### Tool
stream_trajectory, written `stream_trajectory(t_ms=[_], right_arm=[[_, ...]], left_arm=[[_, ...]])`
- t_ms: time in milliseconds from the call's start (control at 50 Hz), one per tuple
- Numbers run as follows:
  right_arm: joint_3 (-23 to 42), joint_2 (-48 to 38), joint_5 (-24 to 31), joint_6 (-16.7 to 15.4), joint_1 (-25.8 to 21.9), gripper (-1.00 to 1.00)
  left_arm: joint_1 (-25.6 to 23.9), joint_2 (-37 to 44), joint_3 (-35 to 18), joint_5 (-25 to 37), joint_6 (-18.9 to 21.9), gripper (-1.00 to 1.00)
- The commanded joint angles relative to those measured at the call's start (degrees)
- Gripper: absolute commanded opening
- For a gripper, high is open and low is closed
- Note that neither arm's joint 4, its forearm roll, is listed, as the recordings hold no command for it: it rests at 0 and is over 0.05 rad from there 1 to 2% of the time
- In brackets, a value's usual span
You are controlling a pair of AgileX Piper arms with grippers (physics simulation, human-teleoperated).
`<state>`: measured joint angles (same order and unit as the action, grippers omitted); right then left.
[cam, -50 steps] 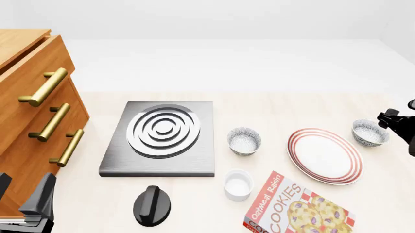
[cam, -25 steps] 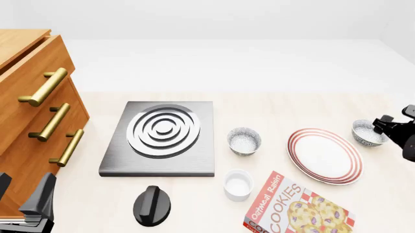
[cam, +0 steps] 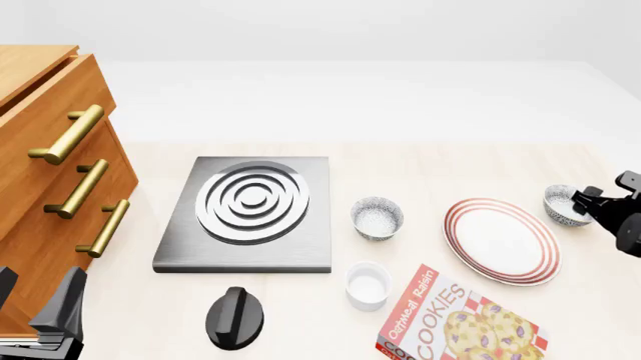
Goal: Pick the akita bowl next to the plate and place it on the plate.
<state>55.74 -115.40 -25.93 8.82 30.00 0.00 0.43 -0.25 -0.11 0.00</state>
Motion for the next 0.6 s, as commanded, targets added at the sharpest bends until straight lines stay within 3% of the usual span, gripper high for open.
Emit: stream_trajectory(t_ms=[20,600], right_arm=[[-0.3,-1.1,-0.6,0.2,0.1,1.0],[-0.2,-2.9,-1.0,0.6,0.2,1.0]], left_arm=[[0.0,0.0,0.0,0.0,0.0,1.0],[0.0,0.0,0.0,0.0,0.0,1.0]])
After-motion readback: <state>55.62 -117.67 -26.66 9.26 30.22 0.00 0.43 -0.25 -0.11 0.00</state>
